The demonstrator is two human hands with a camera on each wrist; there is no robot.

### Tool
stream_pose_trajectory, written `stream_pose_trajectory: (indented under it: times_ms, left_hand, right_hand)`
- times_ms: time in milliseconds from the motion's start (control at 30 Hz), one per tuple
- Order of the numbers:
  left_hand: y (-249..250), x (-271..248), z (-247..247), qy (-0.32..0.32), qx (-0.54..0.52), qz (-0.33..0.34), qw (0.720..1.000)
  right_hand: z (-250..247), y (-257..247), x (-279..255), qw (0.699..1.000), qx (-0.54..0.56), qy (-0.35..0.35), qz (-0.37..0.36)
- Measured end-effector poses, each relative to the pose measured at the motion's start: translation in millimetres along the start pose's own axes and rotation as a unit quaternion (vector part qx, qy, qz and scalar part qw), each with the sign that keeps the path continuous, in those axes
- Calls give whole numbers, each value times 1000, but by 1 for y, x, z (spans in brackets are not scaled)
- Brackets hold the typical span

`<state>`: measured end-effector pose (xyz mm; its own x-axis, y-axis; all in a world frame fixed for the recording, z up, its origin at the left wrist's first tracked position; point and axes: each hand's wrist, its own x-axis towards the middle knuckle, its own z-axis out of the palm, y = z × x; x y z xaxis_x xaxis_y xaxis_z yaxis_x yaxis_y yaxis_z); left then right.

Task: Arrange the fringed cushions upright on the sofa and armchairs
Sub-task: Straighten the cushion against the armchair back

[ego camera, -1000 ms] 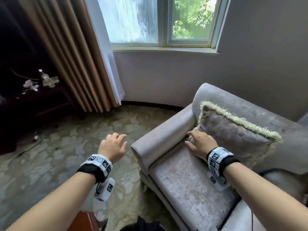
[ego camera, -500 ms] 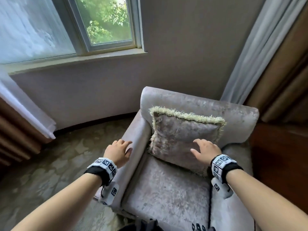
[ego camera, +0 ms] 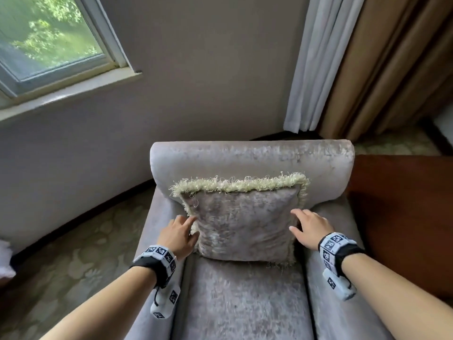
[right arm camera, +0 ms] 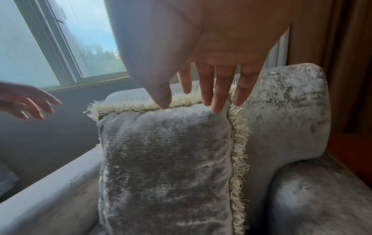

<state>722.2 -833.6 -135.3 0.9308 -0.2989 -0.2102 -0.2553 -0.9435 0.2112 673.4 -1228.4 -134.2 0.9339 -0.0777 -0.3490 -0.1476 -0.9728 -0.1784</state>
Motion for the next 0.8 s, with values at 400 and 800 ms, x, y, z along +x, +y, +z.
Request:
stream_pose_trajectory:
  times_ms: [400,800]
  left_hand:
    - [-81,113,171,-51,-77,8,996]
    - [-112,146,348,-55,-246,-39,967]
  right_hand:
    - [74,-6,137,972,-190,108,-92]
    - [136,20,194,971,-122,189,-80]
